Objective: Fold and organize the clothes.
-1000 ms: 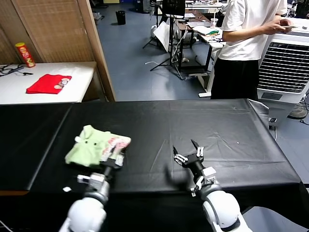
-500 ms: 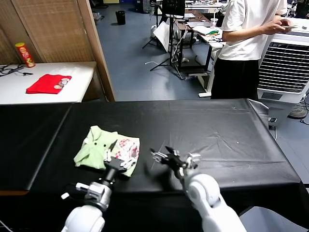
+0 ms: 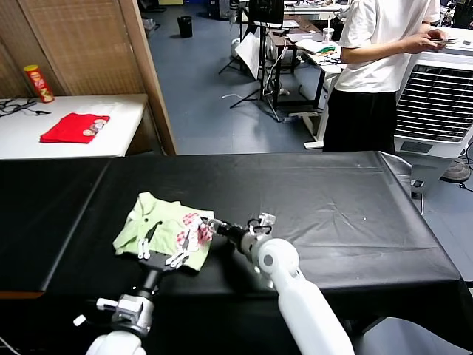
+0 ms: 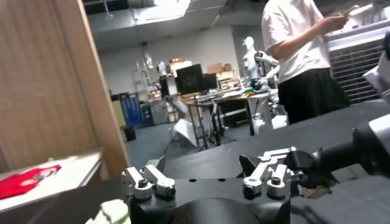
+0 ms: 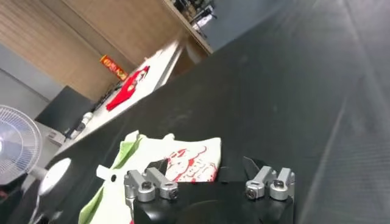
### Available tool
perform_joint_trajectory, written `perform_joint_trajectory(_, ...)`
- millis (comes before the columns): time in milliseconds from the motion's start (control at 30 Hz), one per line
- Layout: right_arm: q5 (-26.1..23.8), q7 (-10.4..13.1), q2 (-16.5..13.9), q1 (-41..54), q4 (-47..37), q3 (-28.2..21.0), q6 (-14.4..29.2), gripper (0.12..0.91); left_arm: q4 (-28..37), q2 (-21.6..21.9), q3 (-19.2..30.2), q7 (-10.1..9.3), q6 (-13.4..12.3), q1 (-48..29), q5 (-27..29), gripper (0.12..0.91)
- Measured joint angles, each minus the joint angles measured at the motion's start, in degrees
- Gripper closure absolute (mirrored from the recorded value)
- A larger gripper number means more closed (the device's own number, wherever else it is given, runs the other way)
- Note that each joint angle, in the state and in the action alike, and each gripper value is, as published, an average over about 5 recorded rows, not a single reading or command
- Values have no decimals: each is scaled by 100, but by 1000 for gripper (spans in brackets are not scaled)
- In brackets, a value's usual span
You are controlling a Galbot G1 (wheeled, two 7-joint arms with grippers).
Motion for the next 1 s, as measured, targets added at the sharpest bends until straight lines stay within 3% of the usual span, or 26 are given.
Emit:
perform_joint_trajectory(167, -83, -189, 94, 213, -436, -86, 65, 533, -85, -94, -208, -4, -117, 234, 56, 232)
perform_joint_trajectory(300, -595, -508, 71, 331, -682, -187, 296, 751, -114, -160, -341, -7, -217, 403, 89, 232)
perform_joint_trajectory(400, -1468, -943, -25, 414, -798, -317, 655, 862, -115, -200, -410, -8, -280, 508, 106, 232)
perform_joint_trajectory(567, -3882, -1829, -302, 573, -957, -490, 1684, 895, -111, -229, -476, -10, -326, 597, 114, 232)
perform_joint_trajectory(700, -5912, -2227, -634, 668, -983, -497, 2784, 839, -62, -223, -549, -11, -345, 609, 84, 232)
perform_joint_trajectory(767, -6697, -2282, -835, 656, -930, -467, 3293, 742, -25, -213, -588, -11, -354, 616, 48, 232)
perform_joint_trajectory(900, -7709, -2203, -1304, 467, -634, -348, 4045, 526, 44, -180, -662, -14, -344, 605, -107, 232)
perform_joint_trajectory(1000, -8022, -2048, -1689, 147, -268, -179, 4412, 361, 83, -142, -695, -76, -290, 583, -368, 232)
